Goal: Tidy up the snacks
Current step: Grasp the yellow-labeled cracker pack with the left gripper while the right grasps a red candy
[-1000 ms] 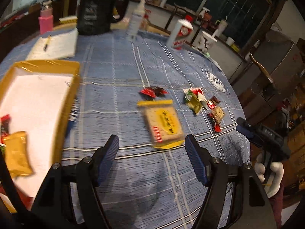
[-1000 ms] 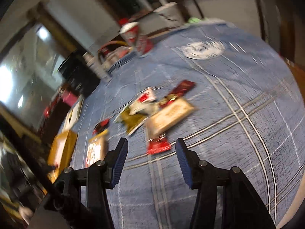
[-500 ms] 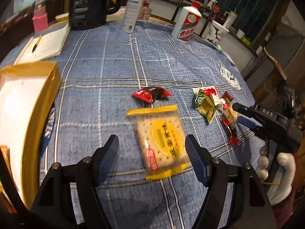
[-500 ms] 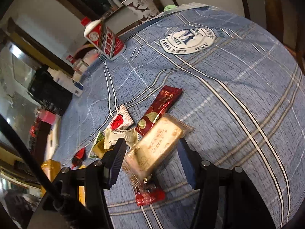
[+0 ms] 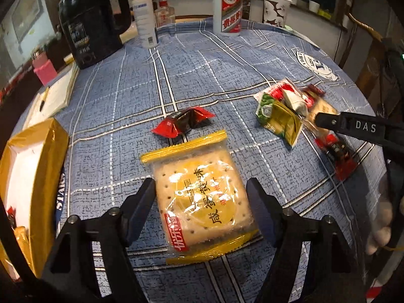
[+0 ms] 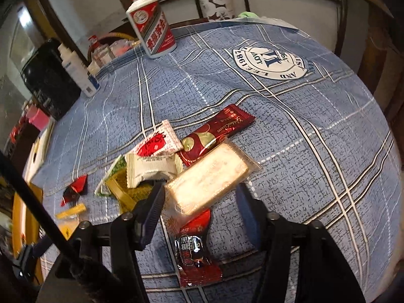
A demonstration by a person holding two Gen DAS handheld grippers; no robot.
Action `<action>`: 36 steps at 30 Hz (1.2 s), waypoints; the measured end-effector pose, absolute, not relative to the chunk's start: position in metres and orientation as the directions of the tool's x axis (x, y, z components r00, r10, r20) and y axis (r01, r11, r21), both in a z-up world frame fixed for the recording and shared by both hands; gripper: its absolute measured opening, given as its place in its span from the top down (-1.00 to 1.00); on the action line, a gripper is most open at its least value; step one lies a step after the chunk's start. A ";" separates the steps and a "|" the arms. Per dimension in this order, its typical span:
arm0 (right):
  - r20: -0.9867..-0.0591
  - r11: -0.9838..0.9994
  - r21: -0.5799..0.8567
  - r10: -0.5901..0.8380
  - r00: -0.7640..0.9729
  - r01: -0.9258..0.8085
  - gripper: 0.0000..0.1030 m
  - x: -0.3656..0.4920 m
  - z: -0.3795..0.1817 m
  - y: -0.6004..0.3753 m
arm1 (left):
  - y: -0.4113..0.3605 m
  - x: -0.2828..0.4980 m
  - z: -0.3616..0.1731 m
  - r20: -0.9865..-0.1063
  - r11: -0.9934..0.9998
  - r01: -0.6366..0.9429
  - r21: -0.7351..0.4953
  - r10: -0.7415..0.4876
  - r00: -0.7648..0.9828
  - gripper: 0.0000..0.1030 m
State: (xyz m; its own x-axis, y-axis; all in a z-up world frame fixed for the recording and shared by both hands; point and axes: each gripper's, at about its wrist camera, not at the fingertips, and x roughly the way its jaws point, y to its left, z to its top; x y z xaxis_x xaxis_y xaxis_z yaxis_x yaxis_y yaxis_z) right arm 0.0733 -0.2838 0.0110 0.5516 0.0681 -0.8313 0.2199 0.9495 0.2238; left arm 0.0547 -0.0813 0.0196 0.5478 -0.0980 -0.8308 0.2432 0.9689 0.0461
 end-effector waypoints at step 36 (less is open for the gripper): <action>-0.826 0.976 0.183 0.086 0.557 0.121 0.42 0.028 0.011 -0.270 | 0.046 -0.054 0.092 -0.695 0.965 0.160 -0.209 -0.261 0.670 -0.41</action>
